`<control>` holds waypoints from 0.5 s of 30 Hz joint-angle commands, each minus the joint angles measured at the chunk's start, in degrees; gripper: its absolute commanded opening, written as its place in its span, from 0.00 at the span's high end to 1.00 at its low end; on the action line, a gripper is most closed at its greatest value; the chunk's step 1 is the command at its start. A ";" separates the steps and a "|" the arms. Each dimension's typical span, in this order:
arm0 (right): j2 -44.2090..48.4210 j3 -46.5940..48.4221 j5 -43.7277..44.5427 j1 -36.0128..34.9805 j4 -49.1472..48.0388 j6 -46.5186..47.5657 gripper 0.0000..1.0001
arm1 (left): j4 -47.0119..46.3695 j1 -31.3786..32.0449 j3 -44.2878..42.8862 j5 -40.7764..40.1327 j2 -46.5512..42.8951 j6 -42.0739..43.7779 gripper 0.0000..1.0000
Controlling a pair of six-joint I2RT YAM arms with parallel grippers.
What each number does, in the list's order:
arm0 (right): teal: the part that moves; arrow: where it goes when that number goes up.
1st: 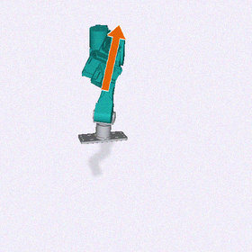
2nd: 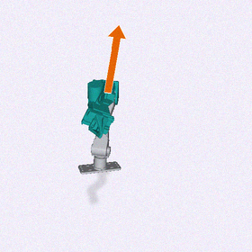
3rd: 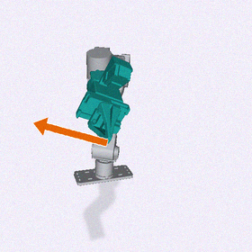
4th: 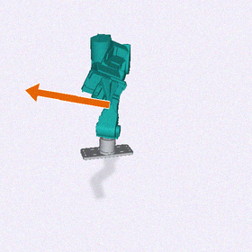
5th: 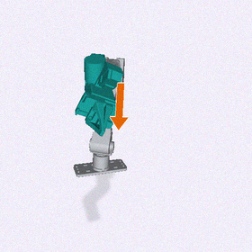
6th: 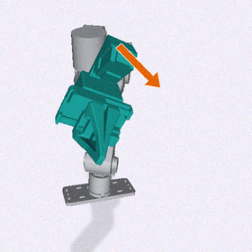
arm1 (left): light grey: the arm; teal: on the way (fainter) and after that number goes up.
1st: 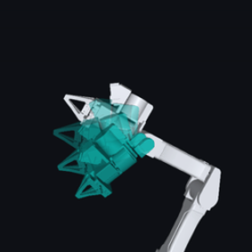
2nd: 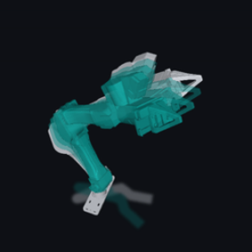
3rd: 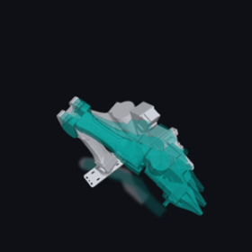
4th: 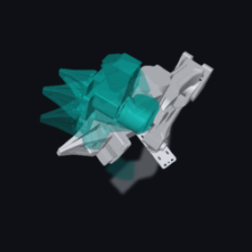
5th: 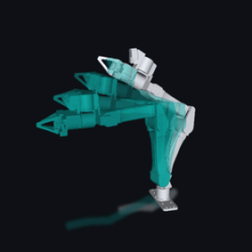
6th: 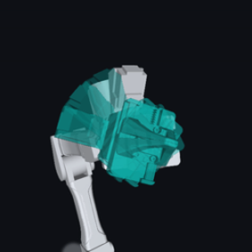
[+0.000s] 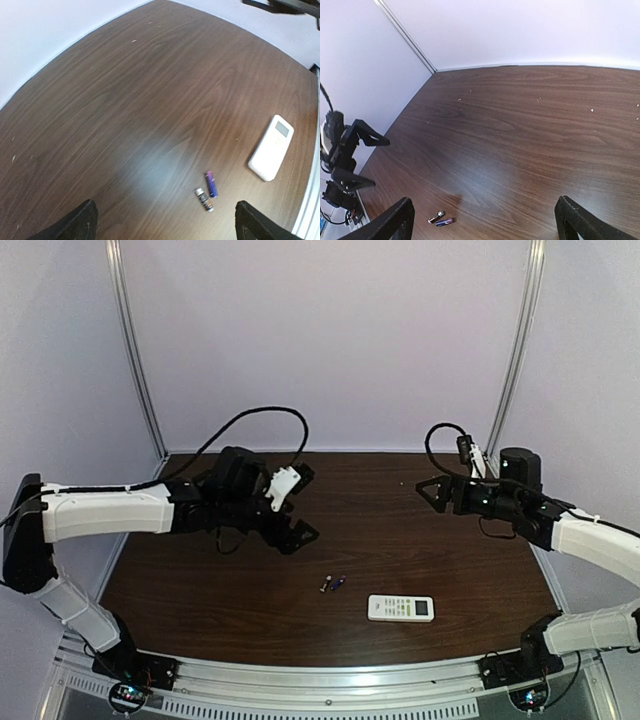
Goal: Load the batteries into the remote control
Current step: Pick up the remote control from the center of the board.
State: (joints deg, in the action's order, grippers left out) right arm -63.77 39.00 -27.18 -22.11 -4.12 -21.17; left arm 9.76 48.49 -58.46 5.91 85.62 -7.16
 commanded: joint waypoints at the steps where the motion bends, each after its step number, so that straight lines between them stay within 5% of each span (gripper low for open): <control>1: 4.06 -2.06 -4.32 4.07 0.71 -1.69 0.00 | 5.25 5.67 -8.80 5.85 9.54 11.41 0.03; 7: 7.85 -3.88 -6.27 7.95 2.29 -1.60 0.00 | 8.87 14.29 -15.60 7.00 18.57 18.96 0.03; 15: 11.06 -5.75 -8.42 10.77 2.62 -2.06 0.00 | 7.22 17.93 -16.39 13.76 20.40 28.95 0.02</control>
State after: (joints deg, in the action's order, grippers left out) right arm -54.04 34.52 -33.50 -12.47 -2.09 -22.74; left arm 17.91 66.13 -72.88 15.44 105.86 14.35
